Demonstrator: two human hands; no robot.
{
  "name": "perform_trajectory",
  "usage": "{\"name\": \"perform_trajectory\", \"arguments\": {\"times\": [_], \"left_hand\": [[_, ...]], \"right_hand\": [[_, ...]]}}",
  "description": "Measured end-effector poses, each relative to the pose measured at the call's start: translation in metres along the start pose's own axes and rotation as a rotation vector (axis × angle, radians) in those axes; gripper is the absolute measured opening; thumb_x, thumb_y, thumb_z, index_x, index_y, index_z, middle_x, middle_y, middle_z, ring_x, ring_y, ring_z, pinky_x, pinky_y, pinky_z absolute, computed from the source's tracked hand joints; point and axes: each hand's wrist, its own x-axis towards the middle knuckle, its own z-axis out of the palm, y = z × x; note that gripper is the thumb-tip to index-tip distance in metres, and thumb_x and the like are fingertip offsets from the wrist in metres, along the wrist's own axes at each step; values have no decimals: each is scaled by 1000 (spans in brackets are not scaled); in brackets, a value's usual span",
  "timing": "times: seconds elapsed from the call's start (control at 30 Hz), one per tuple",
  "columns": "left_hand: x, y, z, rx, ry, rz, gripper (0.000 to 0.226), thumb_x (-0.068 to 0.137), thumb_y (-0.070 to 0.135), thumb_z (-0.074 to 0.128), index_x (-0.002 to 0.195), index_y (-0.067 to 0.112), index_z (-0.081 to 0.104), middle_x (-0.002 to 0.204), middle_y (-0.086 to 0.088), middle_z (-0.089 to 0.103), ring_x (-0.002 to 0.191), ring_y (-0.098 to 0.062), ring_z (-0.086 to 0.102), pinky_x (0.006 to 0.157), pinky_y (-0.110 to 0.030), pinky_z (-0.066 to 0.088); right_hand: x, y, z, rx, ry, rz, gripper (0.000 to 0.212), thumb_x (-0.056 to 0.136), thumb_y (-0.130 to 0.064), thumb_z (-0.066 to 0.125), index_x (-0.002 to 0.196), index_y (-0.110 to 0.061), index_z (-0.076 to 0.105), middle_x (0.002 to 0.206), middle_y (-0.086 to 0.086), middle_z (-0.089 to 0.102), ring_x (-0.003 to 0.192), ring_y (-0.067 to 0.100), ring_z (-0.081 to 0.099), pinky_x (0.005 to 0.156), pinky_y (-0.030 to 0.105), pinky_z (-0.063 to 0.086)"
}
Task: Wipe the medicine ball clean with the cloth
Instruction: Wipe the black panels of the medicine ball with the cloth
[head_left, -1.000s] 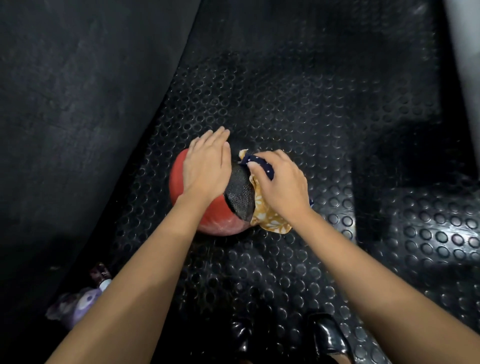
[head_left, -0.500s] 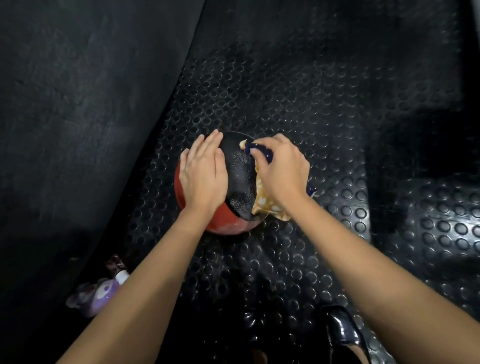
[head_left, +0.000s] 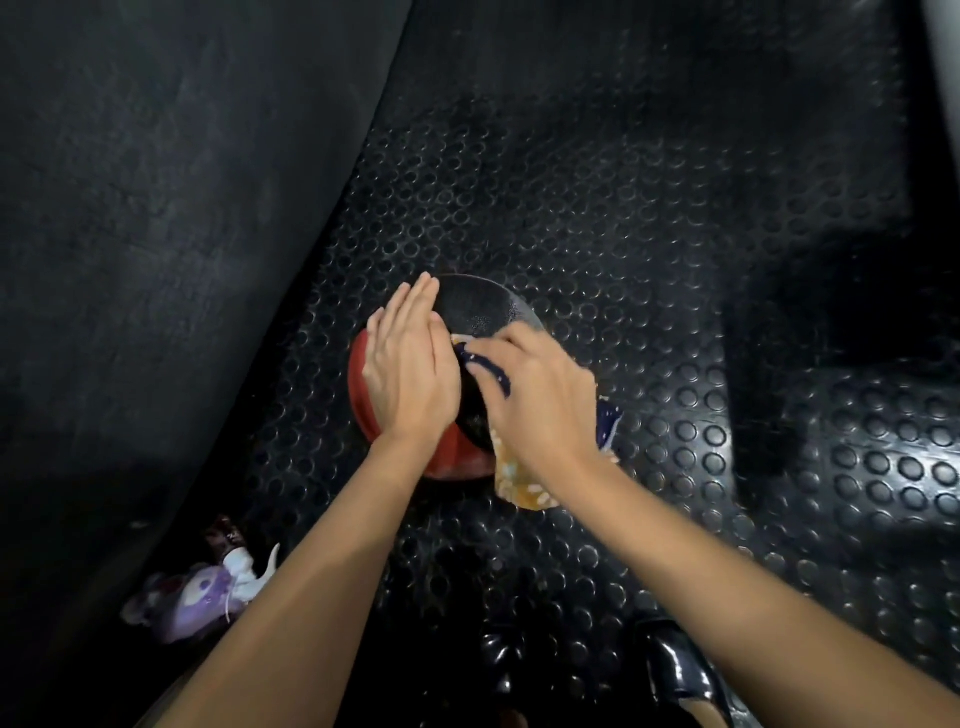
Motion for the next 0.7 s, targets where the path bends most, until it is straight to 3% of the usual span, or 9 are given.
{"name": "perform_trajectory", "arguments": {"times": [0.17,0.37,0.57,0.7], "left_hand": [[-3,2,3,38,11,0,50,94,20,27,136,11,52,144,2,47,139,-12,34,117,-33,19],[1,2,3,43,3,12,51,94,20,24,135,9,51,144,-1,48,139,-14,35,117,-36,21],[-3,11,11,100,13,27,48,96,19,26,135,9,51,144,-1,48,139,-15,34,117,-33,16],[4,13,12,116,0,28,51,95,21,23,136,10,50,144,-1,47,139,-15,34,116,-28,12]], "right_hand": [[44,14,3,-35,-39,138,23,93,-33,54,111,-28,66,103,-7,60,97,17,57,69,30,42],[-3,6,-2,3,15,27,13,84,-25,67,96,-25,71,86,-7,62,79,16,60,53,26,46],[38,31,0,11,-18,295,20,91,-33,57,107,-29,68,103,-8,62,95,18,59,73,31,43],[-15,14,-7,61,34,110,15,85,-27,65,99,-25,71,90,-9,63,83,14,60,61,27,48]]}}
